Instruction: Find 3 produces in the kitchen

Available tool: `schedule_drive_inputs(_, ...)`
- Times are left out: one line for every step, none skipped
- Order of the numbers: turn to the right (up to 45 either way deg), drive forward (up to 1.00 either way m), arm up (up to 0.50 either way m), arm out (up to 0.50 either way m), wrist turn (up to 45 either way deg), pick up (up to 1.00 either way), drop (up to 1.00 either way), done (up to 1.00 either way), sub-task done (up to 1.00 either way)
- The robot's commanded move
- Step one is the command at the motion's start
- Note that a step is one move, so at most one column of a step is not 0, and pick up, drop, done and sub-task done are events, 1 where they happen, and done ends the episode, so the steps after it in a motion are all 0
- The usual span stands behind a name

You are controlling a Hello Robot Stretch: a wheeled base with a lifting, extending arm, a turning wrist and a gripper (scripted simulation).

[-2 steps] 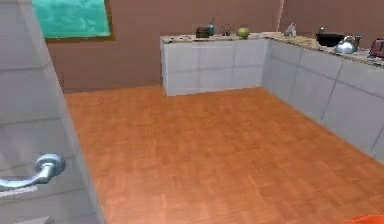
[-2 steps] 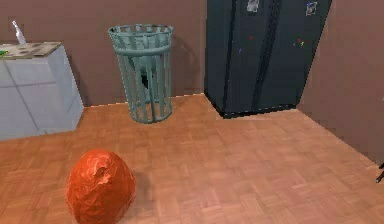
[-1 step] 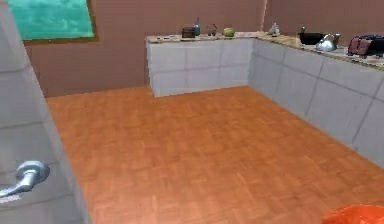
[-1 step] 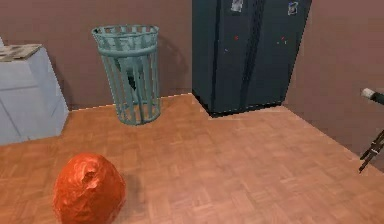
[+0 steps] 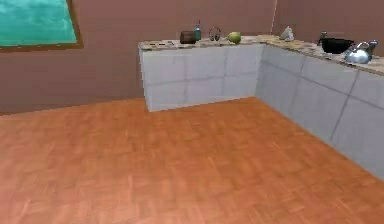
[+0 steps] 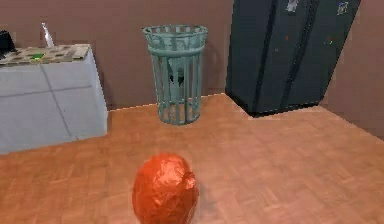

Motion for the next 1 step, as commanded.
schedule_drive_inputs(-15.0, 0.00, 0.00, 0.00, 0.0, 0.00, 0.00, 0.00, 0.00)
